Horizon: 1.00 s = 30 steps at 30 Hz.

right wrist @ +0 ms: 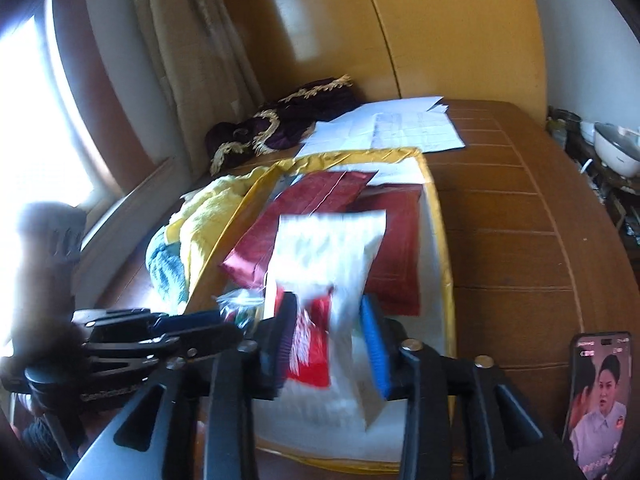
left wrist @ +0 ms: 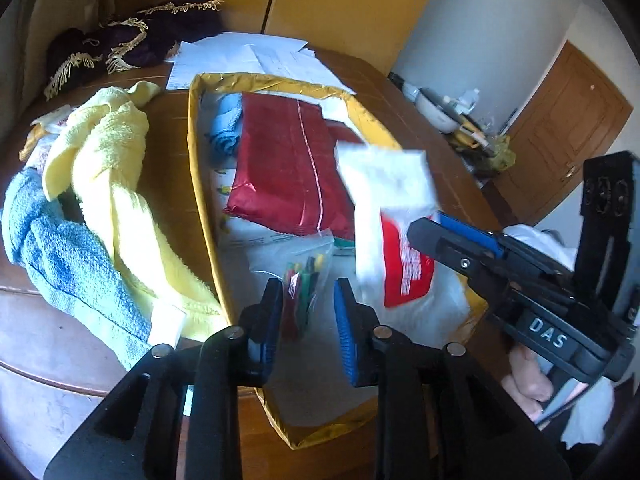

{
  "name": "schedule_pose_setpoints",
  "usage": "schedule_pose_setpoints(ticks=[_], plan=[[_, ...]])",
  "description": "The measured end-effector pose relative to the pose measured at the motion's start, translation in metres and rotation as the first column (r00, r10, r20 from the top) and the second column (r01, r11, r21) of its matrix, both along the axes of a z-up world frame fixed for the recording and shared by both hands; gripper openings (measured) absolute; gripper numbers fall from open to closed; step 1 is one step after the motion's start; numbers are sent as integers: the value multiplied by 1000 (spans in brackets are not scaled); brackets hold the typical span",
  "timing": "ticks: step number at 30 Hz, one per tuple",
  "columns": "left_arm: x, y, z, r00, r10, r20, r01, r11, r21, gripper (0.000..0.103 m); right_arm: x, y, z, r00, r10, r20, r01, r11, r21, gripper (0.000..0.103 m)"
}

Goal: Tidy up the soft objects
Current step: 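Lower both items into the tray and open both tools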

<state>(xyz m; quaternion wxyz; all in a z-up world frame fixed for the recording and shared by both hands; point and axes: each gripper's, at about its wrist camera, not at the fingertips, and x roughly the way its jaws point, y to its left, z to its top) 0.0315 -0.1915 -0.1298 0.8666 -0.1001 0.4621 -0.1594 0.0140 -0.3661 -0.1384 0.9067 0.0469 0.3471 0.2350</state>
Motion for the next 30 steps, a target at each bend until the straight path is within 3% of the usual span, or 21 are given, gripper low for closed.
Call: schedule_pose_setpoints(ticks=[1,3,5,10,14,21,24,30], plan=[[-2,2,2,1000,-9,0,9,999,-32,33,1,-1,1,1000,-9,5,9,1000,6,49],[-5,7,5,999,-35,11,36,993,-113,57,0,-4,4,999,-31,13,31,999,17,55],[-8,13,10,999,-39,25,43,982,-183,70,-2,-6,8,998,-58,27,57,998,27,58],[-18,37,25,994,33,107,-8,974,-225,71,-9,-3,21,993,-82,82,78,995,55,61],[-23,70,35,980,138,144,-94,957,-274,71,-15,9,31,993,-33,114,22,994,103,61],[-28,128,30,931,343,121,-298,909,-290,72,-9,53,34,991,105,86,-116,984,135,61],[-29,144,23,918,385,96,-343,892,-293,72,-6,72,32,986,155,59,-162,977,137,61],[-17,165,8,863,502,50,-489,857,-162,71,7,103,32,982,190,23,-191,974,125,61]])
